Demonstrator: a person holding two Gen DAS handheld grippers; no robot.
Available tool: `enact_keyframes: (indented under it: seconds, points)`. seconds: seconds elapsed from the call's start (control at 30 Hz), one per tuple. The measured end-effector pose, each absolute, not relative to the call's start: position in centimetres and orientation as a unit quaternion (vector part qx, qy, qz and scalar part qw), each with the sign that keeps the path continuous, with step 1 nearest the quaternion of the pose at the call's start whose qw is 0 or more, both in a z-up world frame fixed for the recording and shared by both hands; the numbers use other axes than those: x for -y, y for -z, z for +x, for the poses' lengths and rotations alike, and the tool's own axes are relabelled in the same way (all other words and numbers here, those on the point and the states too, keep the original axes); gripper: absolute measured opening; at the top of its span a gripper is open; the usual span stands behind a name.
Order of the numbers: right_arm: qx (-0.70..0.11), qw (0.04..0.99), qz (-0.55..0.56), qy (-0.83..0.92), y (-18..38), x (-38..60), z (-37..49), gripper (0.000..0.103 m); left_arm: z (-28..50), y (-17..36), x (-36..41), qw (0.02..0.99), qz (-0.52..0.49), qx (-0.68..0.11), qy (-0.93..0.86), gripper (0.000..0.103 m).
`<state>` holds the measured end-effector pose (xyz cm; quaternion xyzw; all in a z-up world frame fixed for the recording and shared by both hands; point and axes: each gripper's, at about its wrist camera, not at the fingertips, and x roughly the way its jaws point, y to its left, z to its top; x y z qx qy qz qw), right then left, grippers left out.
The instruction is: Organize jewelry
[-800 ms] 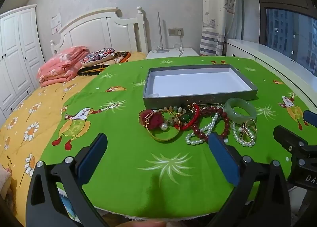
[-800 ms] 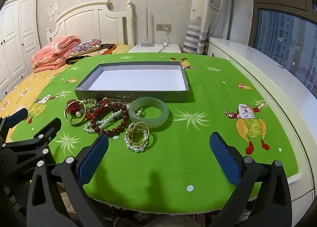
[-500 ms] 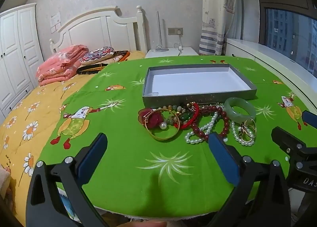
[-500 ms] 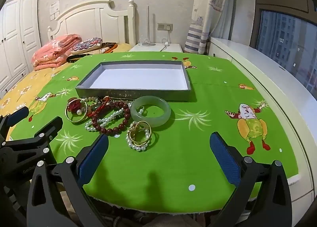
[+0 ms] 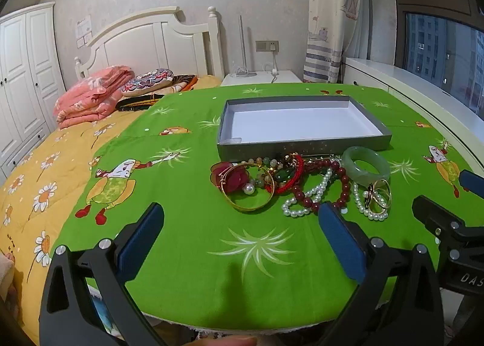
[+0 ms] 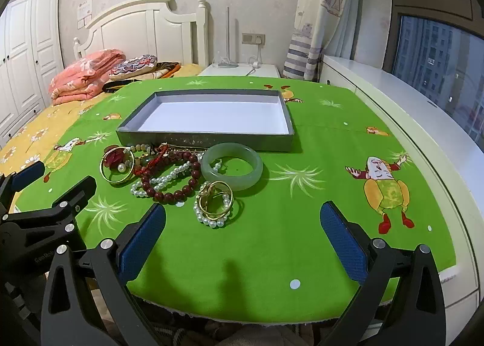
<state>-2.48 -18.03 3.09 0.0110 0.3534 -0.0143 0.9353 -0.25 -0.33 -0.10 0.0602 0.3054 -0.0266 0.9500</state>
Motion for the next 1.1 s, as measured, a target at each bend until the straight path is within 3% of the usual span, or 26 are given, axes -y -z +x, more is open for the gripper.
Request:
enact_keyframes:
  seconds: [1.1]
  points:
    - [-0.356, 0.934, 0.012, 0.015, -2.90, 18.03, -2.39, 0.096, -0.19, 0.25, -0.34, 0.949, 0.054, -0.310, 0.031, 0.099]
